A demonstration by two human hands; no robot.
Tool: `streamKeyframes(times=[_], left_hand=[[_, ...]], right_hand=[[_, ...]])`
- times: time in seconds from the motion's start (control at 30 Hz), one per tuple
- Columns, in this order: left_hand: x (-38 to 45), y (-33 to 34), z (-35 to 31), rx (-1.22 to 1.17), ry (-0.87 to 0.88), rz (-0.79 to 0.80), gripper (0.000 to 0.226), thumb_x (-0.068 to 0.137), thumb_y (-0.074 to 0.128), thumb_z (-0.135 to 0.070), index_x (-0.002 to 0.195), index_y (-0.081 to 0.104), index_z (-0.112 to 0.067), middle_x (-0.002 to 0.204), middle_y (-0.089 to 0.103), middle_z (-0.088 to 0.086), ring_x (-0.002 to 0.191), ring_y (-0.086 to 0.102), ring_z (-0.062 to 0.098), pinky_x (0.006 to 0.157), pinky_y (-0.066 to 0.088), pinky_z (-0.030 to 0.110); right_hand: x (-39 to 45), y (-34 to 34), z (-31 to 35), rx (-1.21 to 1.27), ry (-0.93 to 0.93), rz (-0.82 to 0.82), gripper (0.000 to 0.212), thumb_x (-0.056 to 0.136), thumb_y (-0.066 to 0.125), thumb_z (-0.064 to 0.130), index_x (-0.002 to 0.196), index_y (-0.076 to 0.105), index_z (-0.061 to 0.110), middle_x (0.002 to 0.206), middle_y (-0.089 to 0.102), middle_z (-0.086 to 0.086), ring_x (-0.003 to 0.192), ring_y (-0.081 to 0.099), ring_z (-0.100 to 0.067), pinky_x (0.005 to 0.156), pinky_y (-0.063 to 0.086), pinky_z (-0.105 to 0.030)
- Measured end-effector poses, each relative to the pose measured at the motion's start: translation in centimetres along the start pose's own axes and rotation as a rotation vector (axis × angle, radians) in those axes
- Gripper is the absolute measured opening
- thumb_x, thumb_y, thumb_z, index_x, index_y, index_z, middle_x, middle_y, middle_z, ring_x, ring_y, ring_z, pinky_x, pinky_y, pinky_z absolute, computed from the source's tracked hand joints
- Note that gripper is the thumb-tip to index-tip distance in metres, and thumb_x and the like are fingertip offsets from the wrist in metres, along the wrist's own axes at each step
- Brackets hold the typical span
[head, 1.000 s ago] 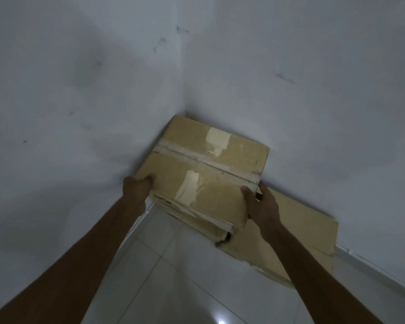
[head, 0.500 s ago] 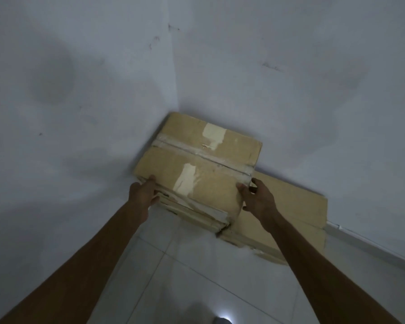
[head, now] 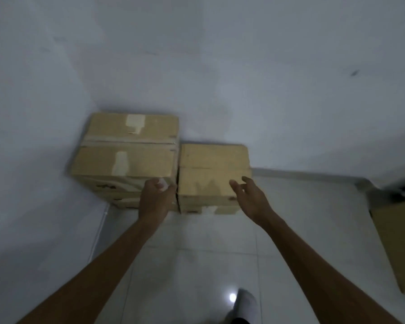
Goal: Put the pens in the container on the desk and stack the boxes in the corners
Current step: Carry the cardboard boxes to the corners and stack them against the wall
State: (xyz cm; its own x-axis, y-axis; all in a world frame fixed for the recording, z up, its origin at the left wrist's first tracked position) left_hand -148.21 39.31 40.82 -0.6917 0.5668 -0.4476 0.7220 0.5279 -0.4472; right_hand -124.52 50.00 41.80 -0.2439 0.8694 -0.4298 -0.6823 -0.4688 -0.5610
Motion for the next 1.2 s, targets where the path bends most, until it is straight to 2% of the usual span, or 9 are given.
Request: streamKeyframes(times=[0.07,0.17,0.3,0.43,0.67,0.87,1.07,1.2], left_hand=[[-3.0,3.0,-1.1,0.089,0.101,0.090,0.045,0.083,0.072,-0.028,0.122,0.055,-0.013,0.110,0.057,-0.001,0.102,0.057,0.020,0.087,0.045,0.028],[-8.6,9.5,-1.9,0.229,0.223,0.287,0.056,0.083,0.071,-0.033,0.131,0.051,-0.013,0.125,0.057,0.000,0.112,0.057,0.022,0.099,0.048,0.040],[-16.5,18.0,-2.7,0.435,0.421,0.486,0.060,0.083,0.071,-0.036,0.135,0.050,-0.014,0.138,0.052,0.004,0.123,0.052,0.024,0.103,0.040,0.031],[-23.9,24.7,-3.1,0.569,0.551,0.624,0.069,0.087,0.067,-0.042,0.145,0.040,-0.017,0.150,0.042,0.003,0.136,0.041,0.021,0.109,0.031,0.031],[-45.9,40.1,-1.4,0.781,0.825,0.892,0.078,0.088,0.062,-0.050,0.152,0.029,-0.019,0.157,0.032,0.001,0.143,0.032,0.020,0.114,0.025,0.033],[-66.1,51.5,2.7,0.822,0.988,1.108,0.078,0.087,0.063,-0.049,0.151,0.030,-0.018,0.156,0.034,0.002,0.142,0.033,0.020,0.114,0.025,0.031],[-85.6,59.6,9.0,0.887,1.133,1.298,0.079,0.089,0.061,-0.049,0.152,0.026,-0.017,0.158,0.030,0.001,0.144,0.029,0.020,0.118,0.024,0.035],[-95.8,63.2,12.6,0.908,1.203,1.414,0.079,0.090,0.059,-0.049,0.153,0.024,-0.016,0.159,0.028,0.001,0.145,0.027,0.018,0.120,0.022,0.039]], right_hand=[[-2.5,-2.4,-3.2,0.020,0.038,-0.063,0.073,0.097,0.042,0.054,0.151,0.027,0.006,0.147,0.045,-0.016,0.132,0.046,-0.028,0.098,0.036,-0.030],[-7.3,-6.9,-10.2,0.083,0.127,-0.148,0.077,0.097,0.041,0.055,0.153,0.022,0.005,0.152,0.037,-0.017,0.138,0.040,-0.027,0.108,0.033,-0.035],[-13.9,-12.9,-19.3,0.158,0.261,-0.258,0.088,0.091,0.039,0.065,0.155,0.015,0.009,0.158,0.027,-0.013,0.144,0.031,-0.027,0.117,0.028,-0.041],[-20.0,-17.8,-26.6,0.207,0.312,-0.326,0.095,0.088,0.041,0.069,0.156,0.007,0.012,0.163,0.014,-0.008,0.149,0.017,-0.023,0.119,0.018,-0.039],[-38.3,-28.7,-44.2,0.300,0.482,-0.601,0.104,0.085,0.044,0.072,0.155,-0.011,0.018,0.164,0.001,-0.006,0.151,0.002,-0.020,0.119,0.012,-0.039],[-55.0,-34.9,-57.9,0.363,0.639,-0.761,0.105,0.085,0.043,0.072,0.155,-0.011,0.016,0.165,0.001,-0.004,0.151,0.000,-0.021,0.120,0.010,-0.040],[-69.8,-39.1,-70.2,0.465,0.790,-0.869,0.110,0.077,0.036,0.085,0.155,-0.011,0.023,0.164,0.000,-0.005,0.151,0.004,-0.026,0.121,0.013,-0.047],[-77.7,-41.0,-75.9,0.534,0.851,-0.966,0.102,0.083,0.030,0.080,0.155,-0.010,0.020,0.165,-0.002,-0.001,0.151,-0.004,-0.019,0.120,0.008,-0.043]])
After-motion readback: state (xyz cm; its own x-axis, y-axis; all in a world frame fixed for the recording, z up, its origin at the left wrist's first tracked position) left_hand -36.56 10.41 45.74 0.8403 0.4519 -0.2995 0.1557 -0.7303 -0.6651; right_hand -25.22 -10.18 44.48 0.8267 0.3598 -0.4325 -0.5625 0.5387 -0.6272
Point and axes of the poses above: each hand's wrist, its own x-axis towards the middle knuckle, its own y-axis out of the palm, z = x × y, the point moved 5 cm from there along x, towards the middle knuckle
